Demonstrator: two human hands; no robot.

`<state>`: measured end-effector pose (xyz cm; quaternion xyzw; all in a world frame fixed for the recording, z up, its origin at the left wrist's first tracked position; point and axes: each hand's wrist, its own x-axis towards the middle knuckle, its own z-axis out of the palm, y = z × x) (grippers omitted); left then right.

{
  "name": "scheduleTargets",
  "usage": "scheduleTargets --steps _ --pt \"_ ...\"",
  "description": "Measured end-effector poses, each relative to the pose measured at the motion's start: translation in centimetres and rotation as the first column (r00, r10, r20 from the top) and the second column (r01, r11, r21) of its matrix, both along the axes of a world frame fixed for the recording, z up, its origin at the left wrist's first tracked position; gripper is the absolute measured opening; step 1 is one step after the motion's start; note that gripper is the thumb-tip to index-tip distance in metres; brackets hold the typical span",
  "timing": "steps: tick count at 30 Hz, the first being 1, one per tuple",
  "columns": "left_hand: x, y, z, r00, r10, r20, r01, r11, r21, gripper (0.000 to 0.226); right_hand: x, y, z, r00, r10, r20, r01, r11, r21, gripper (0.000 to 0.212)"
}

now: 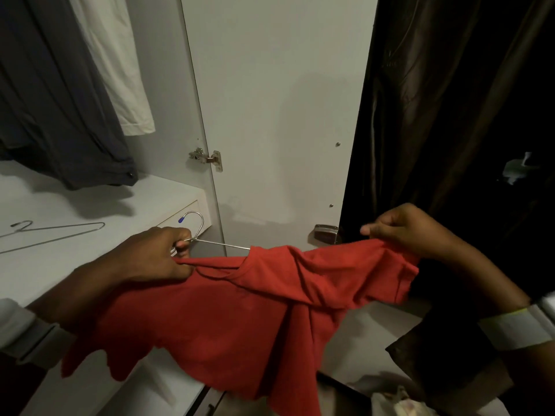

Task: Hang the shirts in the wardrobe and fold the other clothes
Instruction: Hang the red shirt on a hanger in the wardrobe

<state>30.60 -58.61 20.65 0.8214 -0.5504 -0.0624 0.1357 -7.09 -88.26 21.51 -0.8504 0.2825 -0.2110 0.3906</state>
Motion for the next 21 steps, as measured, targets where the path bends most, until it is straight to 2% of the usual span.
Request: scheduleTargets --steps 2,4,5,8,9,10,11,12,13,15,17,19,20,21 --pt "-0.1 -0.1 -0.4 1.000 -0.022 0.010 0.021 0.999 0.028 0.036 -0.3 -0.6 -0.3 0.998 -0.039 0.039 0.039 0.999 0.021 0.039" --pt "0.0 -0.1 -1.0 0.998 -0.062 0.002 0.062 0.997 0.050 0.038 -0.5 -1.1 -0.5 0.961 -0.120 0.249 0.062 0.971 0.230 0.034" --pt "0.2 0.0 -1.2 0.996 -0.083 -0.015 0.083 0.995 0.055 0.039 -0.5 -1.5 -0.6 0.941 -0.182 0.284 0.099 0.954 0.283 0.032" --pt "0.5 0.2 -1.9 0.992 -0.118 -0.032 0.120 0.991 0.058 0.045 -1.5 -3.3 -1.9 0.951 -0.299 0.078 0.276 0.936 0.220 0.034" --pt "0.6 0.2 -2.0 0.991 -0.124 -0.042 0.126 0.991 0.044 0.050 -2.2 -3.4 -1.8 0.953 -0.293 0.077 0.259 0.920 0.293 0.040" --pt "0.4 0.3 -2.0 0.989 -0.128 -0.067 0.130 0.991 0.024 0.054 -2.6 -3.5 -1.7 0.944 -0.271 0.185 0.168 0.883 0.437 0.049" --pt "0.2 0.5 -2.1 0.984 -0.133 -0.117 0.134 0.991 -0.001 0.057 -3.1 -3.7 -2.0 0.934 -0.284 0.217 0.127 0.832 0.539 0.058" --pt "0.0 0.6 -2.1 0.971 -0.148 -0.187 0.145 0.989 -0.030 0.059 -3.3 -3.9 -2.3 0.925 -0.305 0.226 0.144 0.833 0.535 0.061" --pt "-0.1 0.6 -2.1 0.945 -0.165 -0.282 0.156 0.986 -0.054 0.060 -3.2 -4.1 -3.1 0.928 -0.343 0.147 0.253 0.868 0.427 0.056" --pt "-0.3 0.3 -1.9 0.858 -0.185 -0.478 0.154 0.983 -0.105 0.062 -2.8 -4.3 -5.0 0.905 -0.412 -0.110 0.423 0.900 0.105 0.039" --pt "-0.7 -0.5 -1.6 0.846 -0.180 -0.502 0.123 0.982 -0.144 0.060 -2.3 -3.8 -6.4 0.830 -0.484 -0.278 0.481 0.873 -0.085 0.033" --pt "-1.3 -1.4 -1.5 0.893 -0.167 -0.417 0.101 0.979 -0.175 0.057 -1.7 -2.6 -6.6 0.763 -0.548 -0.343 0.432 0.827 -0.359 0.034" --pt "-1.5 -1.9 -1.5 0.909 -0.167 -0.382 0.097 0.976 -0.196 0.057 -1.2 -1.6 -6.4 0.792 -0.534 -0.297 0.377 0.810 -0.449 0.034" --pt "-1.7 -2.2 -1.3 0.915 -0.173 -0.364 0.100 0.973 -0.209 0.059 -0.5 -0.3 -6.0 0.873 -0.434 -0.223 0.302 0.840 -0.452 0.032"
